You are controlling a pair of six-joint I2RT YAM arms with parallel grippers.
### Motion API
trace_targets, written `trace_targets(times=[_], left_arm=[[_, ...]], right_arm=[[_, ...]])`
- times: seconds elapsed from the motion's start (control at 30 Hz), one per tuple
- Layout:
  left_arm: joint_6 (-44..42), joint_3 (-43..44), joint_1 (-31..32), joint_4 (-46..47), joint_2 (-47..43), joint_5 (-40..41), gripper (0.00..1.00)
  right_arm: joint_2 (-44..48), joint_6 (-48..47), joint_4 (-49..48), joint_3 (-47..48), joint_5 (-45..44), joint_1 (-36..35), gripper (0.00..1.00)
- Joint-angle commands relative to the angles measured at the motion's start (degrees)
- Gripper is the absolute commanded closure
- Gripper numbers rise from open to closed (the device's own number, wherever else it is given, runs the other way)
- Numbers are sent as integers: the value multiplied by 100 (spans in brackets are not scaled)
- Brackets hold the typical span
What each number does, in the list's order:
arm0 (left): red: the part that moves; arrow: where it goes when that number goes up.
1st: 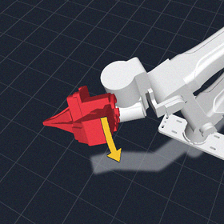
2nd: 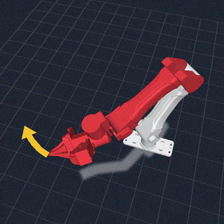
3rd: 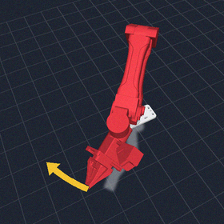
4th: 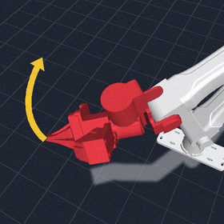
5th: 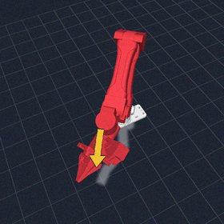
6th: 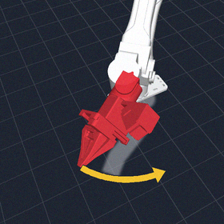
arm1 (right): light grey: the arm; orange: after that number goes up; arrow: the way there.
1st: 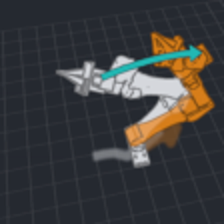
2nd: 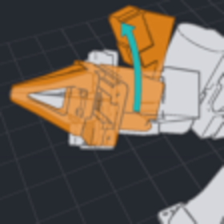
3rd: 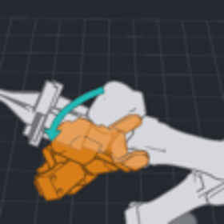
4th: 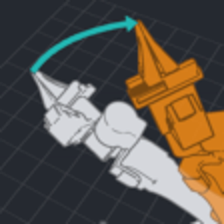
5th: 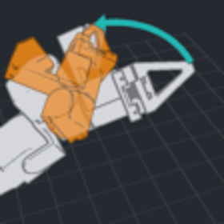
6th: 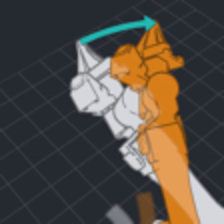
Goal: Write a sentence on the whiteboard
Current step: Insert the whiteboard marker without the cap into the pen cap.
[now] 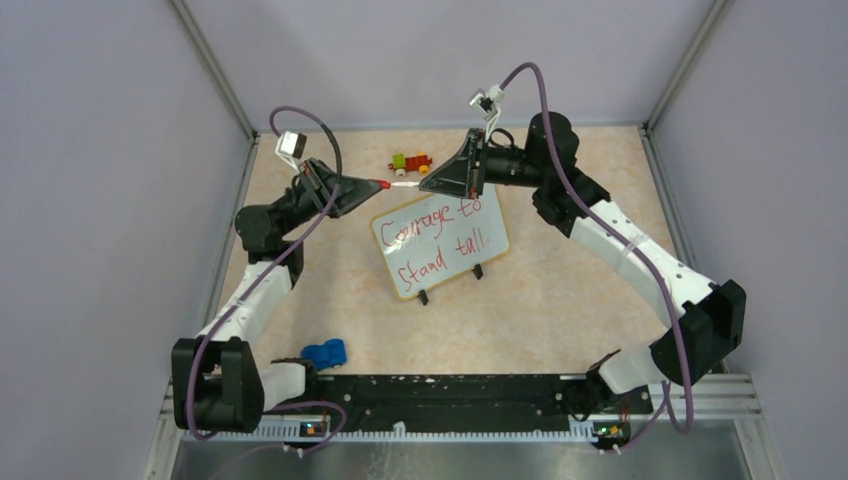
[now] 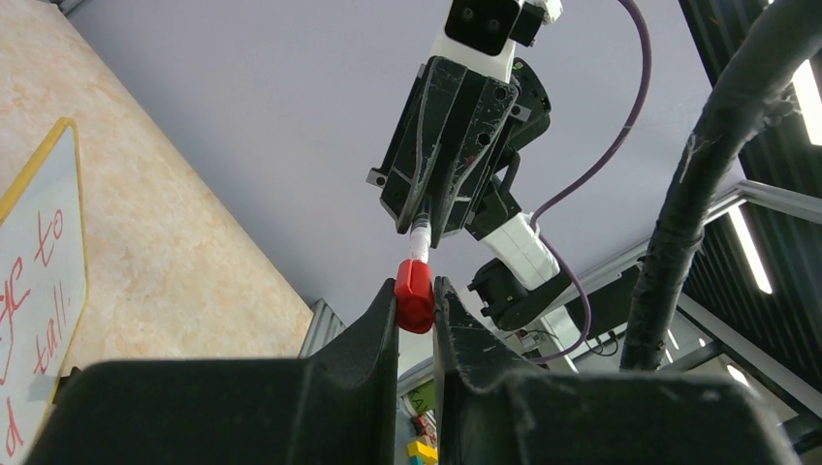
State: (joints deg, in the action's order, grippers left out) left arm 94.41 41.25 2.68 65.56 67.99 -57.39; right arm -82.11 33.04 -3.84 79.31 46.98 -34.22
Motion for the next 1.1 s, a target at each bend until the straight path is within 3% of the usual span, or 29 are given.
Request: trace_targets(times=[0.0,1.07], left_arm=[[5,120,86,309,-146,-13,100],[-268,266,752,6,278,320,100]], right_arm=[[87,-2,-245,232,-58,29,100],[-559,220,-602,452,-272,-463,100]])
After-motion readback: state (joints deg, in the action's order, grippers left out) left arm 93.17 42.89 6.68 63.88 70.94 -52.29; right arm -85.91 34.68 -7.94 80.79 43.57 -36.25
